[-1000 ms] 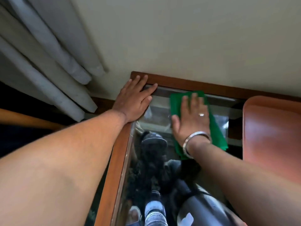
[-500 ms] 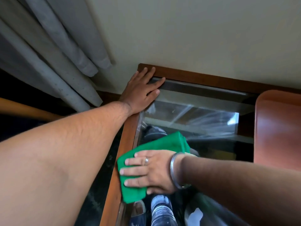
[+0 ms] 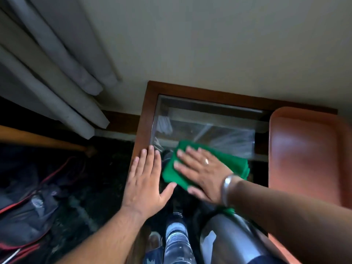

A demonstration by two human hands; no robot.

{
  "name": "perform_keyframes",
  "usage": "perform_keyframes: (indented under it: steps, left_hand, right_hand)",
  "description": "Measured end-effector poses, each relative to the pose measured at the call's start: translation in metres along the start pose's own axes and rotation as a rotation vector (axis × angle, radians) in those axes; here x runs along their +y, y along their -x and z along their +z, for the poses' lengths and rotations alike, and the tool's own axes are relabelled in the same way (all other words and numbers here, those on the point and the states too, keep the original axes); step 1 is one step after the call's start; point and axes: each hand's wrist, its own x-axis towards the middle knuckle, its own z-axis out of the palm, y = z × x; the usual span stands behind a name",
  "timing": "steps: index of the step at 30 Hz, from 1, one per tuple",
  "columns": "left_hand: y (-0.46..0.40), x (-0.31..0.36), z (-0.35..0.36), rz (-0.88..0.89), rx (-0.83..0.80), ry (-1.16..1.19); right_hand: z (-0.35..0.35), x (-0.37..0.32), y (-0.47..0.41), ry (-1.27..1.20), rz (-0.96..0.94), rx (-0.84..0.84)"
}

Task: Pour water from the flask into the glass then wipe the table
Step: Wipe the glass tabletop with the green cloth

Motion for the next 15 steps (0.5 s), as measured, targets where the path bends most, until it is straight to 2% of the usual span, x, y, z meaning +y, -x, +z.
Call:
perform_keyframes:
  steps: [1, 2, 3, 6, 8, 9, 13, 15]
  left_hand:
    - [-0.002, -0.001, 0.0, 0.01, -0.003, -0.026]
    - [-0.005, -0.001, 0.0, 0.015, -0.01, -0.041]
    - [-0.005, 0.0, 0.0, 0.014, -0.024, -0.053]
    - [-0.005, 0.001, 0.002, 0.014, -0.061, -0.07]
    - [-0.004, -0.001, 0.001, 0.021, -0.069, -0.074]
    - [-0.004, -0.002, 0.0, 0.027, -0.075, -0.069]
    - [-0.004, -0.004, -0.003, 0.05, -0.087, -0.018]
    - [-0.003, -0.004, -0.007, 0.049, -0.112, 0.02]
  right_hand:
    - [-0.005, 0.013, 0.017, -0.024, -0.15, -0.08]
    - [-0.008, 0.037, 0.025, -0.013, -0.202, -0.078]
    - [-0.013, 0.06, 0.023, 0.007, -0.146, -0.054]
    - [-0.041, 0.111, -0.025, -0.045, 0.334, 0.001]
    - [-0.047, 0.096, -0.055, -0.08, 0.474, 0.041]
    - [-0.043, 0.076, -0.058, -0.066, 0.425, 0.049]
    - [-0.02, 0.006, 0.003, -0.119, -0.186, -0.127]
    - [-0.022, 0.009, 0.017, -0.143, -0.303, -0.163]
